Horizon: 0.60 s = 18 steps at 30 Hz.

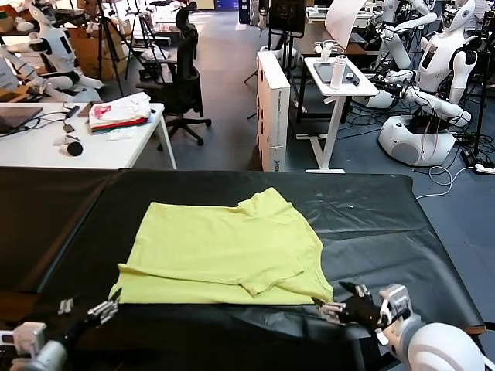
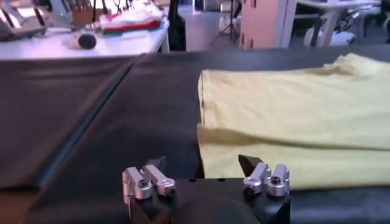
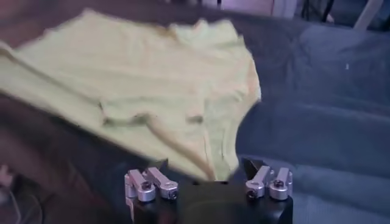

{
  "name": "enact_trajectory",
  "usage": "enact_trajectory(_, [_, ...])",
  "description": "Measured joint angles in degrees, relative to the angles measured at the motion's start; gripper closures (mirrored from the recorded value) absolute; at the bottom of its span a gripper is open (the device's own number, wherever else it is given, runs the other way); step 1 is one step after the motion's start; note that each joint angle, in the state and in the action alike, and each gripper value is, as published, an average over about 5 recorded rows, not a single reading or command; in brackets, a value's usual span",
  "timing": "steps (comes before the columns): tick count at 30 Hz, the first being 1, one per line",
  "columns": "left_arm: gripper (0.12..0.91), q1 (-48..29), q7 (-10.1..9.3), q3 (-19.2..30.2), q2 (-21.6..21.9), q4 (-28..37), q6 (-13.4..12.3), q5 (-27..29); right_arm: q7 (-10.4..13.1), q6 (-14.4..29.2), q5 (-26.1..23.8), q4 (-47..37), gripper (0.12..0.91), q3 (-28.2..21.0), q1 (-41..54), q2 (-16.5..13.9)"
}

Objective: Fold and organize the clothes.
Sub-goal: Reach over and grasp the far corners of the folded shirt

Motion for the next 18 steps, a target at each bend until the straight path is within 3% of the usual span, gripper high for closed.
enact_trajectory(4, [0.123,-7.1,1.0,1.6,1.7,3.0,0.5,-0.1,1.1,-1.6,-0.2,-6.1,0.118,-5.8,9.9,3.3])
enact_trajectory(8, [0.123,-14.5,2.22,3.9,3.7,7.4,2.6,-3.3,1.7,-3.8,-1.0,-13.4,0.118,-11.8,19.7,7.1])
enact_trajectory(15, [0.123,-28.1,0.46,8.8,6.4,16.8,8.5,-12.2,1.7,-7.5,-2.9,-26.2,0.118,-19.9,33.4,13.3])
enact_trajectory(18, [0.123,-34.1,1.13,11.3,7.0,21.0,10.5,-15.6,2.0,-8.4,-4.0,-30.4,0.118,-22.0,37.4,15.8])
